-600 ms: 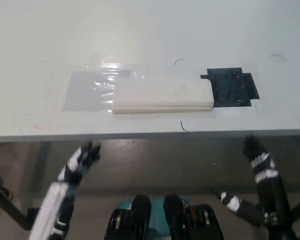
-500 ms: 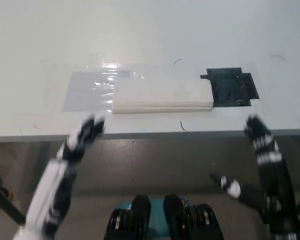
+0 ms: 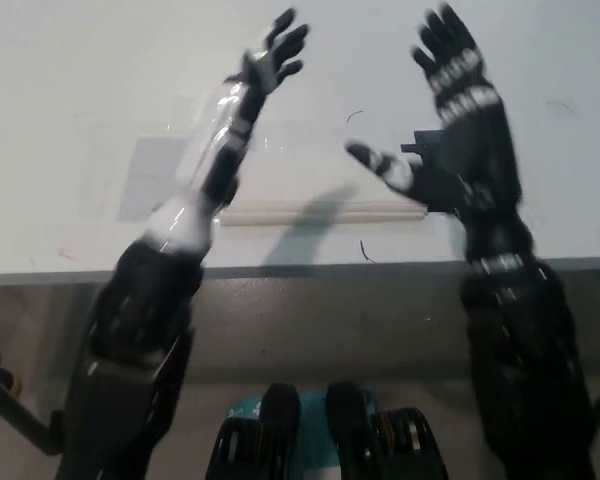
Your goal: A stack of napkins is kept in the middle of the table close to the robot and the robot places both its hands sideways on the stack. Then it moves its hands away from each other while pressing down on the napkins to make them smooth
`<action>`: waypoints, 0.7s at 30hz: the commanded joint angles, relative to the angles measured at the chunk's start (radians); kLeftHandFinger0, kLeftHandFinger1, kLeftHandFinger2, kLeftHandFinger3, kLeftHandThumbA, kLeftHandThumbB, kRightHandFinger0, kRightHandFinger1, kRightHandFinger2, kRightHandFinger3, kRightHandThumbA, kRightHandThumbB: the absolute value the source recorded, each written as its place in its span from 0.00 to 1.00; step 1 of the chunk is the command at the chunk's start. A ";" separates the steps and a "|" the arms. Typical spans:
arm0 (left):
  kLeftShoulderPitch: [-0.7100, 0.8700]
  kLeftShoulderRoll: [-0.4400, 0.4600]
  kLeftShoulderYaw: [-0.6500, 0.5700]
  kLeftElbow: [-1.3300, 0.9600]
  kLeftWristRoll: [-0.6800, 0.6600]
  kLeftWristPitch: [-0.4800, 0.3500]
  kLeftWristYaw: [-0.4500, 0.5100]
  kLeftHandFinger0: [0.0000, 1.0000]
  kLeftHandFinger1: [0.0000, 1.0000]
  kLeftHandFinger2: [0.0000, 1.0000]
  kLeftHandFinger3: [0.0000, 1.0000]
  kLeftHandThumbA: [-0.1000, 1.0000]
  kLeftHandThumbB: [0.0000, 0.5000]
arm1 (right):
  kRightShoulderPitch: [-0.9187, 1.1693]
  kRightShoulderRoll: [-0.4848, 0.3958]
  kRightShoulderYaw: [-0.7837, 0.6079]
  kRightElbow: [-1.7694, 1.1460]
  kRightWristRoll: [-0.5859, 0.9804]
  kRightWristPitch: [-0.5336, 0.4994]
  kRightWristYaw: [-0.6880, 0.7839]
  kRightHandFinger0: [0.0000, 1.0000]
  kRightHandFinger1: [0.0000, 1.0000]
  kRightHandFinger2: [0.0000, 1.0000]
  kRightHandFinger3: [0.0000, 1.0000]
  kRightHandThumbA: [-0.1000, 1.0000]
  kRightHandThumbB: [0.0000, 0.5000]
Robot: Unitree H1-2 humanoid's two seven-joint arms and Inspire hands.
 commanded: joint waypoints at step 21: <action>-0.452 -0.068 0.244 0.745 -0.165 -0.047 0.012 1.00 1.00 1.00 1.00 1.00 0.82 | -0.580 0.014 -0.252 0.948 0.167 -0.094 0.028 1.00 1.00 1.00 1.00 1.00 0.55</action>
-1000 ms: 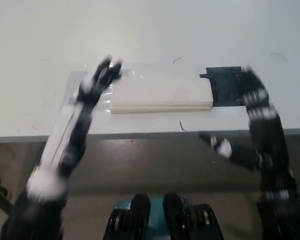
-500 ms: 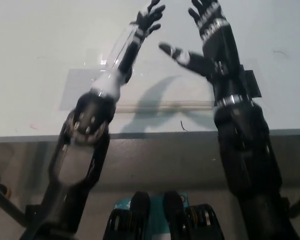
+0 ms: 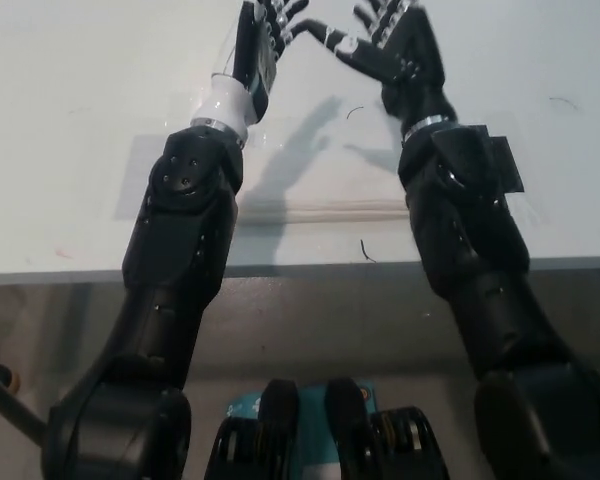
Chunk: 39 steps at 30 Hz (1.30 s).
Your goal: A stack of napkins is kept in the middle of the table close to the robot and the robot places both its hands sideways on the stack. Then it moves its hands away from each other while pressing down on the napkins to make them smooth
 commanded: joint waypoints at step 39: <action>0.110 -0.043 -0.050 0.503 0.028 -0.236 0.065 1.00 1.00 1.00 1.00 1.00 0.79 | 0.113 0.050 -0.144 0.443 0.116 -0.106 0.132 1.00 1.00 1.00 1.00 1.00 0.58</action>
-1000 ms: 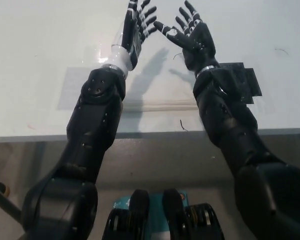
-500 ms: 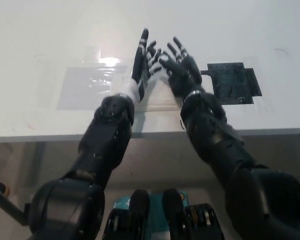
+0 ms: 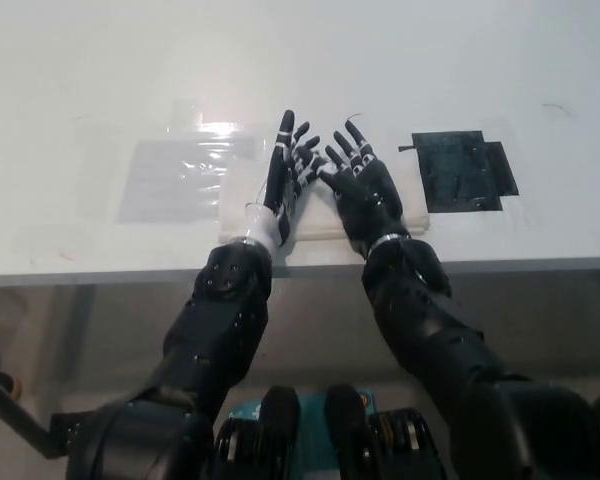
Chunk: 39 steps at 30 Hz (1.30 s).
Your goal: A stack of napkins is kept in the middle of the table close to the robot and the robot places both its hands sideways on the stack. Then it moves its hands away from each other while pressing down on the napkins to make them smooth
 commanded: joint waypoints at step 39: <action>0.267 0.239 -0.051 -0.657 0.020 0.144 -0.163 1.00 1.00 1.00 1.00 1.00 0.75 | 0.256 -0.191 0.075 -0.522 -0.100 -0.100 0.121 1.00 1.00 1.00 1.00 1.00 0.57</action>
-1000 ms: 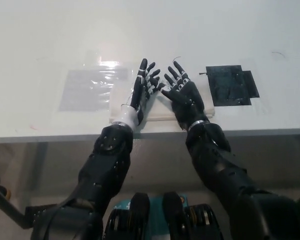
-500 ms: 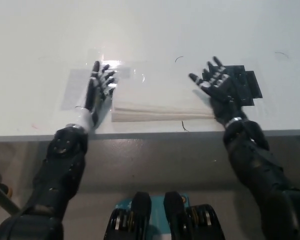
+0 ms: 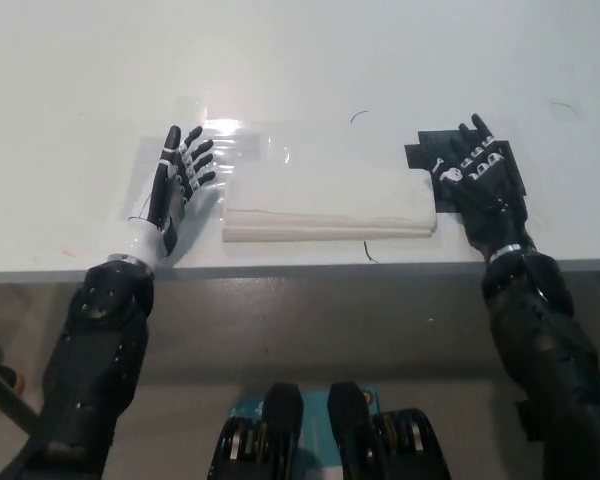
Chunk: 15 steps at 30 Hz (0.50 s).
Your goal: A stack of napkins is kept in the middle of the table close to the robot and the robot places both its hands sideways on the stack. Then it moves its hands away from each other while pressing down on the napkins to make them smooth
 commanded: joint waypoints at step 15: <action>0.446 0.053 -0.110 -1.330 0.081 0.073 -0.085 1.00 1.00 1.00 1.00 1.00 0.75 | 0.646 0.081 0.230 -1.836 -0.217 0.209 -0.003 1.00 1.00 1.00 1.00 1.00 0.85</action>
